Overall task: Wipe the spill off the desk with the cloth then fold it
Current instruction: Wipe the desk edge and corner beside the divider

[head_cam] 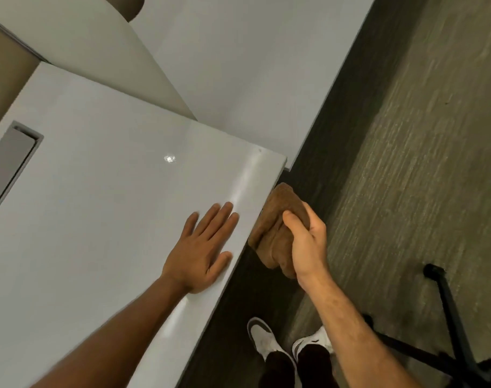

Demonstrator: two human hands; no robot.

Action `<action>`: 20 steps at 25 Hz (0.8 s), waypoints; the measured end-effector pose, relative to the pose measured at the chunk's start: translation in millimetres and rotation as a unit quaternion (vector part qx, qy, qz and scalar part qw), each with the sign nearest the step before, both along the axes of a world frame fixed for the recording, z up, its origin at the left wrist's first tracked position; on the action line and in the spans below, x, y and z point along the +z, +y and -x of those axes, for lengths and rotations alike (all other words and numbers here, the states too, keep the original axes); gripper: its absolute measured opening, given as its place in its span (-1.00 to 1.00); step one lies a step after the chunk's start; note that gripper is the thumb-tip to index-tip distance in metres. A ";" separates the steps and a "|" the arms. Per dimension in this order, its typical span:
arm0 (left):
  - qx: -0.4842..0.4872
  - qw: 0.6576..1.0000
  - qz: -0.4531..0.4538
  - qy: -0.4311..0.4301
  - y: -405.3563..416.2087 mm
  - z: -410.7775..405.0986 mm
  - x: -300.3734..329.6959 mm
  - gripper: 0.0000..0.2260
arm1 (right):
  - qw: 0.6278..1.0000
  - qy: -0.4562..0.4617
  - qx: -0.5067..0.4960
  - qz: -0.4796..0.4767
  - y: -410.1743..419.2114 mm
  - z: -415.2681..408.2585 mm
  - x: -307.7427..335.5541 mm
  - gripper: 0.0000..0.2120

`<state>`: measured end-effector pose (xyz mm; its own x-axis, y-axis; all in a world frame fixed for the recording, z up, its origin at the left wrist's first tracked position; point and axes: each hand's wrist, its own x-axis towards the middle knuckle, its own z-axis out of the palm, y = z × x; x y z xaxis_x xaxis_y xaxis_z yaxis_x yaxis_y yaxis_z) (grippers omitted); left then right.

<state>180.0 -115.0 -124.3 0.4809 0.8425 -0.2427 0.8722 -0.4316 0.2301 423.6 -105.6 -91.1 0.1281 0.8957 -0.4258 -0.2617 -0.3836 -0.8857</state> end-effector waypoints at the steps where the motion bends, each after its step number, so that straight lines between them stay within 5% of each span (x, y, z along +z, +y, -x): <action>1: 0.004 1.000 0.001 0.000 -0.5 0.8 0.5 -0.36 | 1.000 -0.001 0.016 -0.003 4.1 -2.7 9.1 -0.71; 7: 0.114 0.993 -0.010 -0.003 -0.7 -0.2 -0.9 -0.27 | 0.996 0.003 0.083 -0.037 37.2 -2.2 48.3 -0.78; 20: 0.167 0.985 -0.013 -0.033 1.0 -9.9 -1.9 -0.27 | 0.954 0.036 0.297 -0.029 150.9 -36.4 61.2 -0.81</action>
